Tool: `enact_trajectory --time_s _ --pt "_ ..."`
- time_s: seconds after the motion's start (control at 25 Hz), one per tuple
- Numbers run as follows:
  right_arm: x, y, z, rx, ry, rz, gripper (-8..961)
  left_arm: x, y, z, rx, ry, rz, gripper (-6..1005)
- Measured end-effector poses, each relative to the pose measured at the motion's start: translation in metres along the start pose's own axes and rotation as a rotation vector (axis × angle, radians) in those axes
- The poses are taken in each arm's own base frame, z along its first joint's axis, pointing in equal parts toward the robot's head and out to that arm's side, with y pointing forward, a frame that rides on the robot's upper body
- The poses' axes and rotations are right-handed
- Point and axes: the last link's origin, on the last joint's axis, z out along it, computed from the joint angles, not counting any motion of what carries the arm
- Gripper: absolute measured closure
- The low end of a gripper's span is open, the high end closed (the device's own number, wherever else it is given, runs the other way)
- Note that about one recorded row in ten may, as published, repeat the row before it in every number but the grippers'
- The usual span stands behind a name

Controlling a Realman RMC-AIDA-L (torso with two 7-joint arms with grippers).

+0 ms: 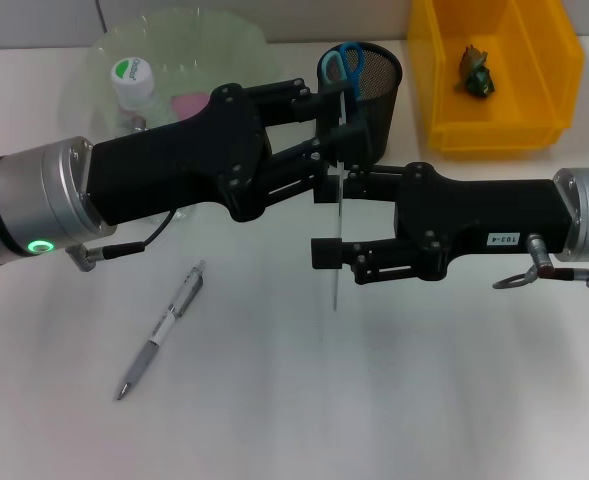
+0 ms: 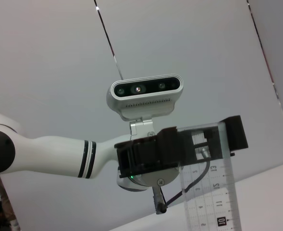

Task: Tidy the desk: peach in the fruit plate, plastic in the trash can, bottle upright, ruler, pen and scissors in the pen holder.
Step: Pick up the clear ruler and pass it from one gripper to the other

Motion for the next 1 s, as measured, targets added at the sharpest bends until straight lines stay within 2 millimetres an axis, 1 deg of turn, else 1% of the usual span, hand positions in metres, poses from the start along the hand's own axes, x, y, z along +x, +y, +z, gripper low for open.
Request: enact_trajectory --time_s 0.4,0.8,1.0 --pt "-0.0004 -0.0009 -0.0031 0.014 -0.01 0.0 149 0.0003 -0.0004 -0.0007 0.005 0.002 0.001 582" --pt "-0.0005 0.0 -0.0033 0.009 -0.013 -0.001 533 0.0007 -0.0009 -0.001 0.008 0.004 0.002 581" --pt "-0.0006 0.0001 -0.0033 0.008 -0.013 -0.001 535 0.0005 -0.0007 -0.0012 0.008 0.004 0.001 581"
